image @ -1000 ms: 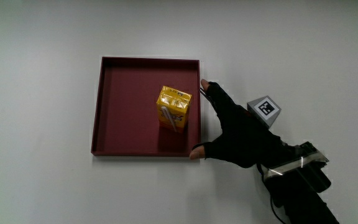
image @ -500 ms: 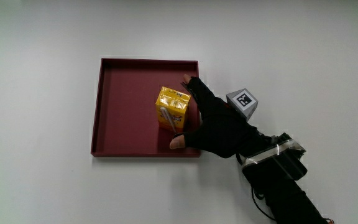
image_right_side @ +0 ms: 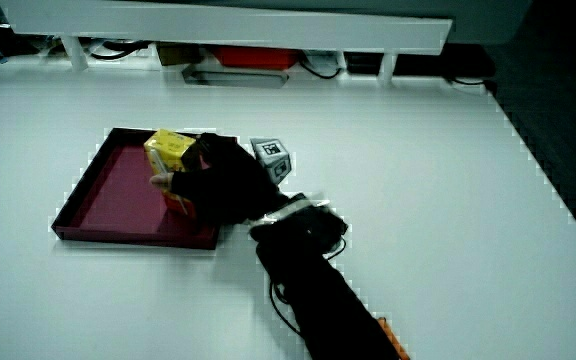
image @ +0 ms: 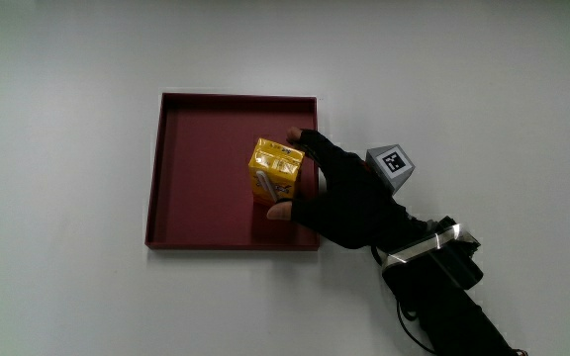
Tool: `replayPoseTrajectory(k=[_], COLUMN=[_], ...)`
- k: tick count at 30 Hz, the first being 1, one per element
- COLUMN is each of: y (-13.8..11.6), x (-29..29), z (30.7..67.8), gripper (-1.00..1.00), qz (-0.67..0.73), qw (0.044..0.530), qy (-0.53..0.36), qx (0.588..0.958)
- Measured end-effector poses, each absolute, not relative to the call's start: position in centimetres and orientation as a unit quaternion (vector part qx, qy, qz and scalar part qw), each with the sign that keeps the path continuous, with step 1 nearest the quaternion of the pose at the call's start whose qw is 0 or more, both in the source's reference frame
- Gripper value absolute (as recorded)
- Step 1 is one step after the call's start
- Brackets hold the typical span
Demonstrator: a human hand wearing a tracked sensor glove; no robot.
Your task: Pick ice redtea
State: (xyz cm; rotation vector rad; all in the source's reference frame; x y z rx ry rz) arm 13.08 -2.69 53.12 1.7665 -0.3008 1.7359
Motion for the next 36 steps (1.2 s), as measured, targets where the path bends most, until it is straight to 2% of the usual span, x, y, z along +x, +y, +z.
replayPoseTrajectory(k=[7, 13, 20, 24, 28, 36], y=[-2.4, -2.1, -2.0, -1.9, -2.0, -2.2], x=[13.4, 13.1, 13.1, 13.1, 13.5, 15.2], z=[53.4, 53.4, 53.6, 53.7, 53.4, 48.8], gripper=[0.54, 0.75, 1.00, 1.00, 1.00, 1.00], qz=[0.674, 0.692, 0.691, 0.700, 0.720, 0.708], qw=[0.270, 0.260, 0.252, 0.244, 0.245, 0.259], qy=[-0.089, -0.088, -0.091, -0.090, -0.090, -0.120], qx=[0.681, 0.668, 0.671, 0.665, 0.643, 0.645])
